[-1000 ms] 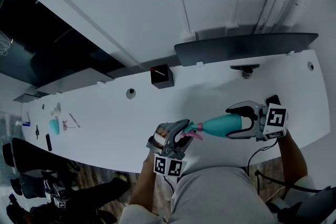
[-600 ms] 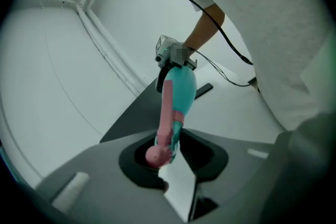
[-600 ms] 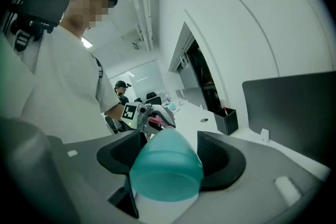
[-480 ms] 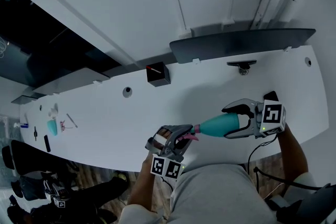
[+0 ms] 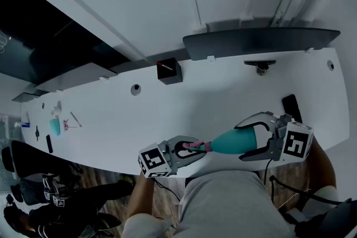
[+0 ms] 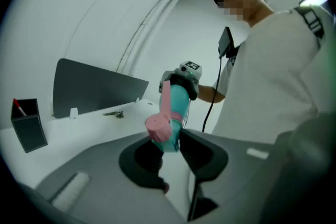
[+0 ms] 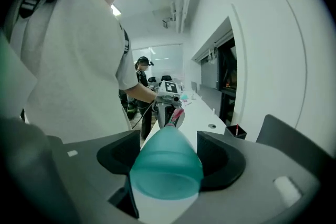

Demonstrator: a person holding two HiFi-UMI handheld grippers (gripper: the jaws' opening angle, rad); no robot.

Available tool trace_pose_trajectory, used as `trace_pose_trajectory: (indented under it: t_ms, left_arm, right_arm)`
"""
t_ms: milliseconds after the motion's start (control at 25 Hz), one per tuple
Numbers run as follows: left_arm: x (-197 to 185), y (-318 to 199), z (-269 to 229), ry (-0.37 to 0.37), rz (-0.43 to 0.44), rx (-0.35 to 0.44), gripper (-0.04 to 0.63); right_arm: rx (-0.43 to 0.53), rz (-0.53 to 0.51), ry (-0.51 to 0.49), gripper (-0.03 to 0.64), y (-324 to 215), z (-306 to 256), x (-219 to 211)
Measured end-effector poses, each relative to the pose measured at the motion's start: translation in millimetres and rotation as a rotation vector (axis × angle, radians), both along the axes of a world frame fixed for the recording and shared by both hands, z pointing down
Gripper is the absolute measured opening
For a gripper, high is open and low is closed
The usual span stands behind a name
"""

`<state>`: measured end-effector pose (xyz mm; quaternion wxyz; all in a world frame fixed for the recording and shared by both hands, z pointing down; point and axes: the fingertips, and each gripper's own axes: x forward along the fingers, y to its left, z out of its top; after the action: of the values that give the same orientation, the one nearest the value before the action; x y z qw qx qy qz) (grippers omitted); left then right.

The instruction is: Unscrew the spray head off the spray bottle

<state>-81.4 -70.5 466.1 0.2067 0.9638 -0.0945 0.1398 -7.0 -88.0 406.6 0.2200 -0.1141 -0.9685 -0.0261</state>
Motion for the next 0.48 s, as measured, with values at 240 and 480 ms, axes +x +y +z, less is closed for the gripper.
trace_pose_trajectory:
  t_ms: [240,480]
  left_arm:
    - [-1,-8,-3,-0.001,-0.076,0.054,0.089]
    - [9,-13,-10,0.022,-0.104,0.088,0.087]
  right_arm:
    - [0.12,0.006,0.04,0.351,-4,5,-3]
    - [0.416,-0.01,0.296,0.375,-15,50,0]
